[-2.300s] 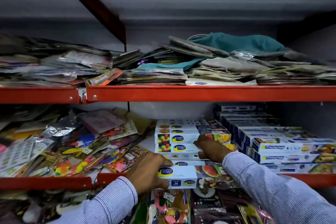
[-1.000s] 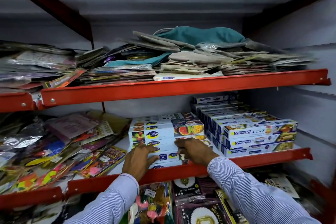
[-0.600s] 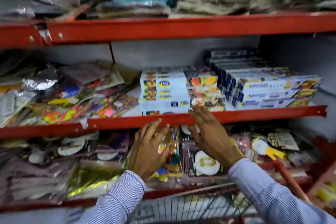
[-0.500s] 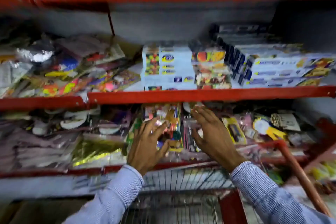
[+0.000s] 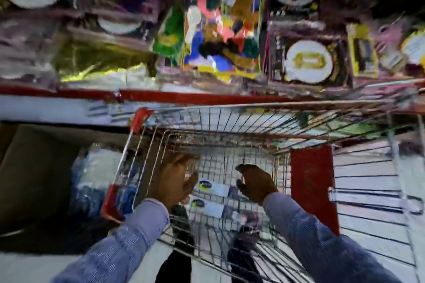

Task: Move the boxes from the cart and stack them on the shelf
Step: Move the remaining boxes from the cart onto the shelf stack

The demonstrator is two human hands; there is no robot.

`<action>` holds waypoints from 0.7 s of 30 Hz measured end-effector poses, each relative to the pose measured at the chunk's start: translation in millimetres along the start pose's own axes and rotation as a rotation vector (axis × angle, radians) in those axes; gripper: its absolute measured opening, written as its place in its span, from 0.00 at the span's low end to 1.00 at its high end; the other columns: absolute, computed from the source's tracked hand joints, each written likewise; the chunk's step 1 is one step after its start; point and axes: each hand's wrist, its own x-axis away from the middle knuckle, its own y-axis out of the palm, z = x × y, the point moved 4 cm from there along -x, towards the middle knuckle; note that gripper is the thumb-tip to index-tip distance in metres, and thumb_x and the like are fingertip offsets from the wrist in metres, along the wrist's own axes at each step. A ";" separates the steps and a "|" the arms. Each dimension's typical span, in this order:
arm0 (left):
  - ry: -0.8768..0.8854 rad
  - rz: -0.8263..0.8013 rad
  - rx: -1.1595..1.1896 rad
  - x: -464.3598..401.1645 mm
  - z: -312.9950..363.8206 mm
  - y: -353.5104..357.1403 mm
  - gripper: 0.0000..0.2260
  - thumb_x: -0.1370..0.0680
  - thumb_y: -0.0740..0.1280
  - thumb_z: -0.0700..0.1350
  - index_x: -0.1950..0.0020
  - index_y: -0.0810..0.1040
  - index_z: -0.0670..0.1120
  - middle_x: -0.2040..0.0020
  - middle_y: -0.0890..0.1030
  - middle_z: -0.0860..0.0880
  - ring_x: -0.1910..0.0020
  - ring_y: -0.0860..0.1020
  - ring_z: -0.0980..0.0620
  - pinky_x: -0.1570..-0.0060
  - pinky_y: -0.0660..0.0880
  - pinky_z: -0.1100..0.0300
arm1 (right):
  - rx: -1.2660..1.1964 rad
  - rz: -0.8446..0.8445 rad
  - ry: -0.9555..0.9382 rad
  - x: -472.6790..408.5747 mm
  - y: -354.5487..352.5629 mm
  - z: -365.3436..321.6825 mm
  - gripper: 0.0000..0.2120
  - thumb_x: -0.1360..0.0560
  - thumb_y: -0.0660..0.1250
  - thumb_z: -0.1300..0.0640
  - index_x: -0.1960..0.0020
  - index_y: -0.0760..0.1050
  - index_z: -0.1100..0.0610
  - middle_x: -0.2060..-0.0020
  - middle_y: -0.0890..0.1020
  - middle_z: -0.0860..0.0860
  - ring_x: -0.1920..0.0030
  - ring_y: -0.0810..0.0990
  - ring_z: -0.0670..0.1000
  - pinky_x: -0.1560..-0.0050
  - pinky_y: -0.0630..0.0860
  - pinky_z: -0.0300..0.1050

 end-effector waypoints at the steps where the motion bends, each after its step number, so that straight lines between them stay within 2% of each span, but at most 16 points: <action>1: 0.026 -0.038 -0.040 -2.4 -8.4 12.2 0.21 0.26 0.59 0.55 0.42 0.80 0.43 0.44 0.83 0.40 0.47 0.81 0.38 0.48 0.79 0.44 | 0.012 -0.053 0.017 -9.1 17.9 3.1 0.25 0.23 0.62 0.51 0.27 0.64 0.54 0.30 0.72 0.57 0.32 0.71 0.59 0.34 0.72 0.53; 3: 0.060 -0.143 -0.108 -8.5 -21.8 36.3 0.22 0.26 0.56 0.55 0.43 0.81 0.45 0.46 0.83 0.42 0.47 0.80 0.39 0.48 0.79 0.43 | 0.060 -0.117 0.004 -29.4 50.9 7.1 0.27 0.23 0.63 0.51 0.26 0.62 0.55 0.30 0.71 0.59 0.32 0.71 0.61 0.35 0.73 0.55; 6: 0.170 -0.290 -0.168 -17.9 -38.1 70.4 0.14 0.27 0.60 0.49 0.47 0.81 0.47 0.51 0.84 0.45 0.51 0.80 0.41 0.53 0.79 0.45 | 0.173 -0.191 -0.083 -53.3 96.4 5.3 0.31 0.25 0.66 0.51 0.27 0.60 0.59 0.33 0.72 0.59 0.33 0.70 0.61 0.38 0.73 0.57; 8: 0.306 -0.389 -0.232 -17.1 -39.6 90.4 0.10 0.26 0.63 0.47 0.49 0.81 0.47 0.53 0.84 0.45 0.54 0.80 0.42 0.57 0.79 0.49 | 0.229 -0.225 -0.117 -62.5 119.1 1.9 0.31 0.27 0.68 0.51 0.29 0.62 0.59 0.35 0.74 0.59 0.35 0.72 0.61 0.39 0.74 0.57; 9: 0.376 -0.436 -0.268 -13.2 -36.1 100.1 0.08 0.25 0.65 0.45 0.50 0.81 0.47 0.55 0.84 0.45 0.55 0.80 0.42 0.59 0.79 0.51 | 0.243 -0.221 -0.120 -65.8 126.5 1.3 0.29 0.27 0.69 0.52 0.30 0.64 0.59 0.36 0.75 0.59 0.36 0.73 0.61 0.41 0.75 0.56; 11: 0.373 -0.566 -0.350 -6.1 -34.7 123.2 0.06 0.23 0.65 0.44 0.52 0.81 0.46 0.55 0.83 0.45 0.56 0.80 0.42 0.59 0.77 0.54 | 0.237 -0.174 -0.113 -70.9 128.7 1.4 0.23 0.28 0.68 0.57 0.35 0.69 0.59 0.40 0.78 0.59 0.40 0.77 0.61 0.45 0.76 0.53; 13: 0.389 -0.691 -0.436 2.3 -38.9 148.0 0.07 0.21 0.63 0.45 0.52 0.79 0.44 0.55 0.83 0.44 0.56 0.81 0.41 0.58 0.76 0.55 | 0.206 -0.126 -0.113 -74.8 123.4 4.9 0.22 0.28 0.67 0.58 0.36 0.70 0.60 0.41 0.79 0.59 0.41 0.78 0.61 0.44 0.75 0.53; 15: 0.527 -0.833 -0.511 6.5 -44.1 170.8 0.09 0.22 0.63 0.46 0.49 0.76 0.41 0.55 0.82 0.40 0.57 0.80 0.38 0.57 0.78 0.49 | 0.183 -0.084 -0.108 -75.7 110.8 11.5 0.24 0.29 0.67 0.57 0.35 0.70 0.61 0.40 0.79 0.60 0.41 0.77 0.62 0.43 0.75 0.53; 18: 0.592 -0.834 -0.596 3.1 -50.6 192.0 0.17 0.25 0.68 0.46 0.40 0.73 0.38 0.48 0.80 0.38 0.51 0.78 0.36 0.55 0.77 0.45 | 0.136 -0.017 -0.109 -72.1 85.3 20.6 0.24 0.30 0.70 0.55 0.36 0.71 0.59 0.41 0.80 0.59 0.42 0.78 0.62 0.45 0.76 0.53; 21: 0.519 -0.776 -0.610 -3.6 -44.6 206.1 0.20 0.27 0.70 0.43 0.37 0.71 0.40 0.41 0.76 0.40 0.42 0.74 0.38 0.50 0.75 0.46 | 0.129 0.058 -0.159 -64.5 61.7 27.0 0.23 0.33 0.71 0.53 0.39 0.73 0.57 0.45 0.81 0.59 0.46 0.80 0.61 0.51 0.76 0.51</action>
